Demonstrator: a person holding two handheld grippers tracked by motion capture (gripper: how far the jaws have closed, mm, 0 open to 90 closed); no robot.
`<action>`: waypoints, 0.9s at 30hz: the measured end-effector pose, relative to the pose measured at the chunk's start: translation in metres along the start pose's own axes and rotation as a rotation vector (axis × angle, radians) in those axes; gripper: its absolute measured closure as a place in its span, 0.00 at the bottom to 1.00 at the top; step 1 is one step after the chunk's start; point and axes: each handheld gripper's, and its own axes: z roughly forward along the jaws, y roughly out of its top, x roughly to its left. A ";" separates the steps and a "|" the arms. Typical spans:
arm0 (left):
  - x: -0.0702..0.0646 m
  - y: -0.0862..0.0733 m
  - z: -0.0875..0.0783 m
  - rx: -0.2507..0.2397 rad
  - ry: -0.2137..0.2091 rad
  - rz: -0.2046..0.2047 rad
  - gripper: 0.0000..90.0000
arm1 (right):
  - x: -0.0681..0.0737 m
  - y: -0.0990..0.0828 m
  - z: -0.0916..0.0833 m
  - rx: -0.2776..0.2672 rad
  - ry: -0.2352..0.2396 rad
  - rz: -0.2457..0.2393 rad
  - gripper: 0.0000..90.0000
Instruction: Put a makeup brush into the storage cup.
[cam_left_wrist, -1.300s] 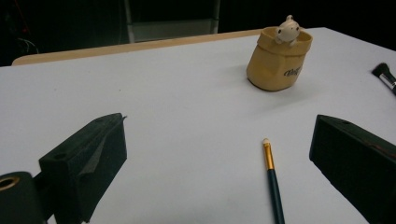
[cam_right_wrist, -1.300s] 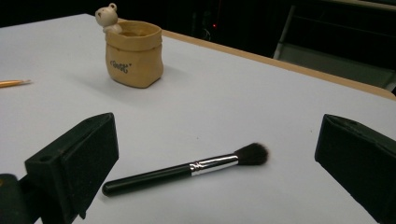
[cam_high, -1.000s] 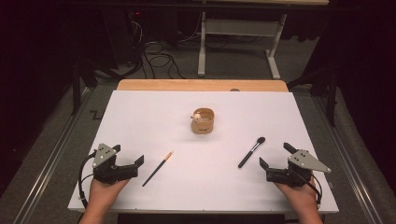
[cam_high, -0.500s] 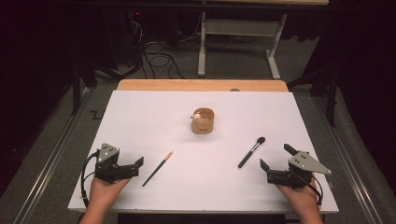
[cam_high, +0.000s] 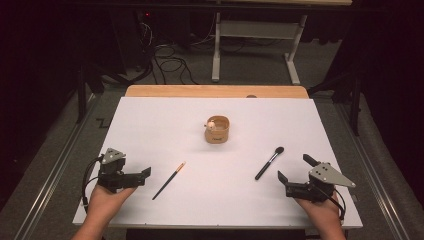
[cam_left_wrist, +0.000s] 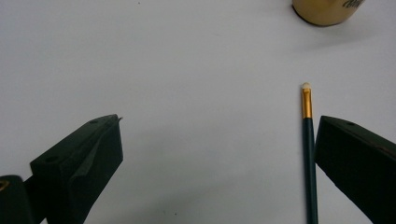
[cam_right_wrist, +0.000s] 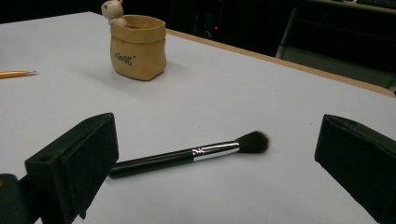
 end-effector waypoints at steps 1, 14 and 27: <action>0.000 0.001 0.000 0.012 -0.003 -0.006 0.02 | 0.001 0.000 0.000 0.004 -0.002 0.000 0.00; 0.006 0.009 -0.001 0.099 -0.001 -0.035 0.02 | 0.003 -0.001 0.000 -0.001 0.017 -0.009 0.00; 0.008 0.016 0.003 0.247 -0.013 -0.032 0.02 | 0.002 -0.001 -0.001 -0.004 0.022 -0.011 0.00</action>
